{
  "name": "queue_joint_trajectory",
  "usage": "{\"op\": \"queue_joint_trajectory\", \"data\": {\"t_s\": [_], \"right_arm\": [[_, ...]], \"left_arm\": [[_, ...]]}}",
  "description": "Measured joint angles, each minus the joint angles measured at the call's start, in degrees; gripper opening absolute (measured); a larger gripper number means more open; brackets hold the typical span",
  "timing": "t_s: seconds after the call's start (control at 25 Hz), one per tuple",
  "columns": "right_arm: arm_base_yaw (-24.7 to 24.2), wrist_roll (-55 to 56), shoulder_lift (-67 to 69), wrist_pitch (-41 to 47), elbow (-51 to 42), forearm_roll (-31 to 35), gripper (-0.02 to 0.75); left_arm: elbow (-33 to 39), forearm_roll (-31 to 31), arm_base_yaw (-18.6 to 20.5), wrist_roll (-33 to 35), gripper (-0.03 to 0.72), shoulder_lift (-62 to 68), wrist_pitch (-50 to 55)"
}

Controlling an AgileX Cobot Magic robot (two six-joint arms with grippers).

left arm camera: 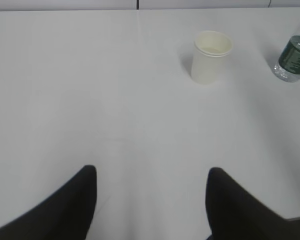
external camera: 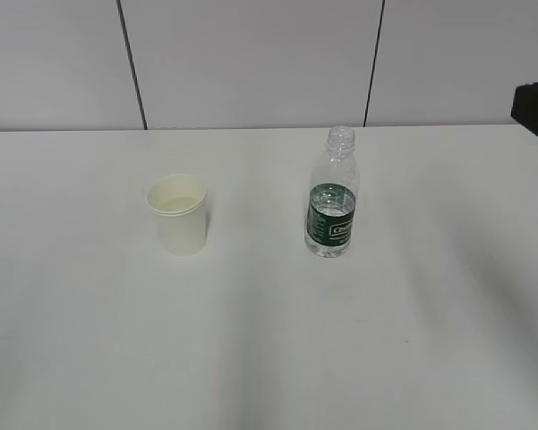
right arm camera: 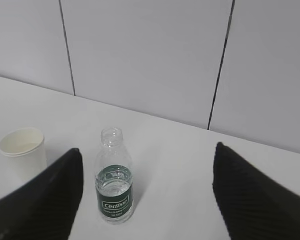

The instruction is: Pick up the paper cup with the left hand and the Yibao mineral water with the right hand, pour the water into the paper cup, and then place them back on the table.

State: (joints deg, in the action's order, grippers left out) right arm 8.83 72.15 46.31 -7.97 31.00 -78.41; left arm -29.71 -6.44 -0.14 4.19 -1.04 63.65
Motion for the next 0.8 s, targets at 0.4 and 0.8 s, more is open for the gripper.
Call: {"op": "queue_joint_trajectory", "data": {"t_s": [0.4, 0.8], "right_arm": [[0.0, 16.6, 0.0, -4.6, 0.0, -21.3, 0.592], [0.0, 30.7, 0.0, -18.6, 0.0, -27.2, 0.592]], "left_arm": [[0.0, 0.0, 0.6, 0.0, 0.465, 0.0, 0.0], [0.0, -0.1, 0.6, 0.0, 0.465, 0.0, 0.0]]}}
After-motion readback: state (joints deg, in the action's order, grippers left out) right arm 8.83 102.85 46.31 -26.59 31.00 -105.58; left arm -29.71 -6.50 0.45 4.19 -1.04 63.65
